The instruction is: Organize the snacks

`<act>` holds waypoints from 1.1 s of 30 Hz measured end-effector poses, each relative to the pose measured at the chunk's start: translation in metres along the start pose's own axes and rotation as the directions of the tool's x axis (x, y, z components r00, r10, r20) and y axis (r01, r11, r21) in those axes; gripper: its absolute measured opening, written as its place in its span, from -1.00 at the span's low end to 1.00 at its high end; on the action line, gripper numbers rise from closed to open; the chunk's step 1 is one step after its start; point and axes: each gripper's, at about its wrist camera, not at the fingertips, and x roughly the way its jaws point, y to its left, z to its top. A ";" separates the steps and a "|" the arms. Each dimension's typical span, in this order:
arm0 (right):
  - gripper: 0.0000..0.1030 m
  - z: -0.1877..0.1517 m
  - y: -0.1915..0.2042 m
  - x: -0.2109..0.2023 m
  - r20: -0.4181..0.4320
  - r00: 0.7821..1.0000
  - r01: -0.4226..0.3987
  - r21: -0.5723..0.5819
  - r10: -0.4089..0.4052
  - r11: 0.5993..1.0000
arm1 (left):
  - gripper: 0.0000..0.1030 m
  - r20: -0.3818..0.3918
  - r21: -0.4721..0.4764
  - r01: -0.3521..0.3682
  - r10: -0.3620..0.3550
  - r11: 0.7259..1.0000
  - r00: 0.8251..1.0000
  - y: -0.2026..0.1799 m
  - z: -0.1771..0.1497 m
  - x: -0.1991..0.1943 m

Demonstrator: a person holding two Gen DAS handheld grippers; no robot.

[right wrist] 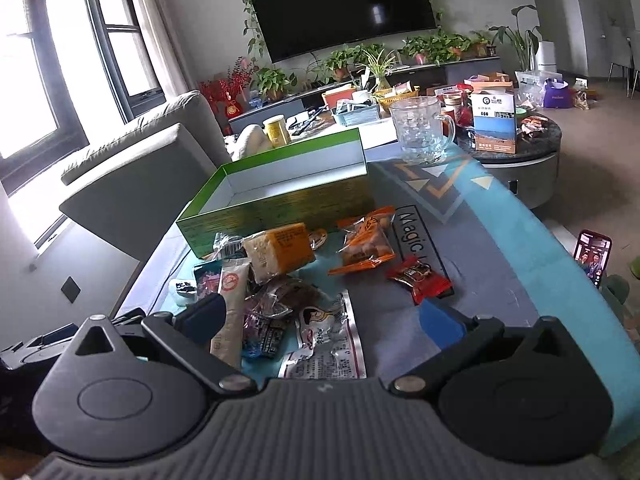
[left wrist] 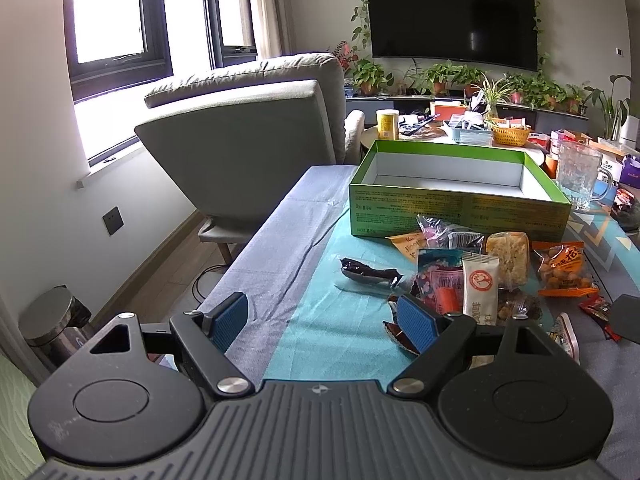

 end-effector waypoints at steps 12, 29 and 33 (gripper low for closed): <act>-0.33 -0.001 -0.002 0.004 -0.034 0.999 0.001 0.022 -0.001 1.000 | 0.57 -0.008 0.008 0.013 -0.013 1.000 1.000 -0.001 -0.002 0.000; -0.34 0.002 -0.004 0.010 -0.031 0.999 0.013 -0.047 -0.015 0.999 | 0.57 -0.037 0.020 0.038 -0.037 0.999 0.999 -0.003 -0.006 0.000; -0.34 0.001 -0.005 0.014 -0.045 0.999 0.003 -0.055 -0.005 0.998 | 0.57 -0.041 0.027 0.035 -0.034 0.999 0.999 -0.004 -0.006 0.000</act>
